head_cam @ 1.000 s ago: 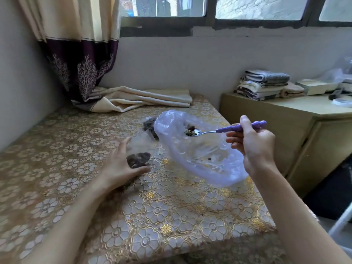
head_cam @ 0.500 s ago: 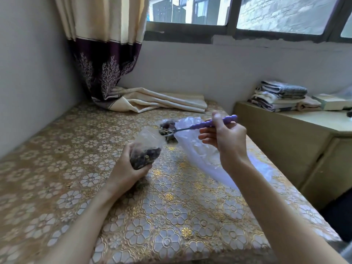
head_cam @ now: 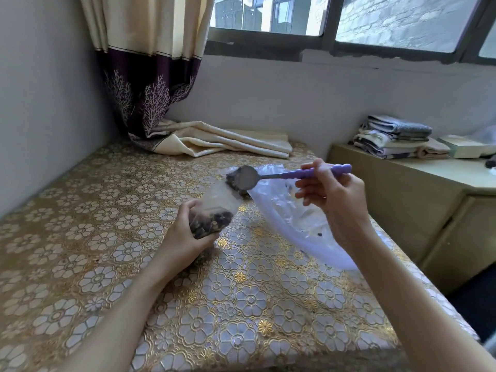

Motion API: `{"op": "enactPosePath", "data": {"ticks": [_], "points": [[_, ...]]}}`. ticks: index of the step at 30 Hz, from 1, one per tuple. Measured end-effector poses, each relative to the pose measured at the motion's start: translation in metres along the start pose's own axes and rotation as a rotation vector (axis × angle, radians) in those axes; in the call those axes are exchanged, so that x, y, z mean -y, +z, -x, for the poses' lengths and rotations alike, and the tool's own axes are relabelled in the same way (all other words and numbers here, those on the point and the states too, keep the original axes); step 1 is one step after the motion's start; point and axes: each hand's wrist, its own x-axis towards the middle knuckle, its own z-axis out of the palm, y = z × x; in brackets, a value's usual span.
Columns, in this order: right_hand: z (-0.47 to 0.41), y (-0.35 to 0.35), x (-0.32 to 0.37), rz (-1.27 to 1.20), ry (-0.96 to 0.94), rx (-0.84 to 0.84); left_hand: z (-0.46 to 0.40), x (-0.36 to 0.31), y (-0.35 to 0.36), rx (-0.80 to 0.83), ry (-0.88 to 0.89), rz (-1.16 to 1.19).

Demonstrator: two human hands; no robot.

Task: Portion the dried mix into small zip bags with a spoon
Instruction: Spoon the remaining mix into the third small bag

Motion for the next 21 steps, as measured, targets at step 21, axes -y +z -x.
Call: {"op": "enactPosePath", "data": {"ticks": [21], "points": [[0.013,-0.12,-0.036,0.615,-0.058,-0.351,0.002,-0.094,0.096,0.127,-0.445,0.36]]}}
